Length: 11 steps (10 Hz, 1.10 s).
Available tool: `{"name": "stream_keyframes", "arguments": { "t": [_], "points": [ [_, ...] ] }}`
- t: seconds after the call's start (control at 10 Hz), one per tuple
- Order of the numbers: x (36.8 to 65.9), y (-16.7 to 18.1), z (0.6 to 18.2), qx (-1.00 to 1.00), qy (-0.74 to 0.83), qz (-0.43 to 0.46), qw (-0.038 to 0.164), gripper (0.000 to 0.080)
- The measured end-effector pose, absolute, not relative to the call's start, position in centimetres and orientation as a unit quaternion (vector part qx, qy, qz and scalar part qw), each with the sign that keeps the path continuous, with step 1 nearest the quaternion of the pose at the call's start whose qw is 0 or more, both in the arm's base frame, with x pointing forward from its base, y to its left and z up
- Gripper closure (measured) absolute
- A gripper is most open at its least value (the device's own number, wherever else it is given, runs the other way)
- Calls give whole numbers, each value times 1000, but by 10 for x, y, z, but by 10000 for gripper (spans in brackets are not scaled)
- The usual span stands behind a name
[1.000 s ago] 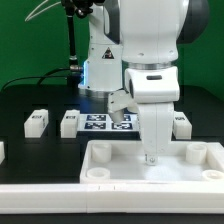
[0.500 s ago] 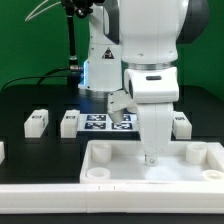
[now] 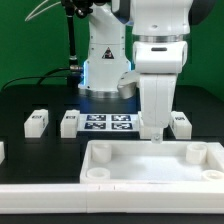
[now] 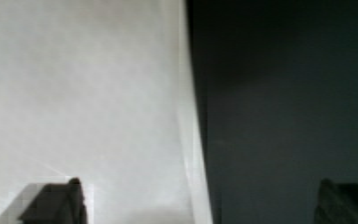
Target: Assemble desk
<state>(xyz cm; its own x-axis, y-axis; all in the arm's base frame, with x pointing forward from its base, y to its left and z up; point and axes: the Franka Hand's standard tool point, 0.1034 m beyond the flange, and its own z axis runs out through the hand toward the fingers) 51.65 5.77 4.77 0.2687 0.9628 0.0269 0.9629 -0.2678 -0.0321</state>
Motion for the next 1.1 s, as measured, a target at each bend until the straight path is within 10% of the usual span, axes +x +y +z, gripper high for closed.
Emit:
{"name": "stream_keyframes", "arguments": {
  "t": [1.1],
  "points": [
    [501, 120, 62, -990, -135, 31, 16, 150]
  ]
}}
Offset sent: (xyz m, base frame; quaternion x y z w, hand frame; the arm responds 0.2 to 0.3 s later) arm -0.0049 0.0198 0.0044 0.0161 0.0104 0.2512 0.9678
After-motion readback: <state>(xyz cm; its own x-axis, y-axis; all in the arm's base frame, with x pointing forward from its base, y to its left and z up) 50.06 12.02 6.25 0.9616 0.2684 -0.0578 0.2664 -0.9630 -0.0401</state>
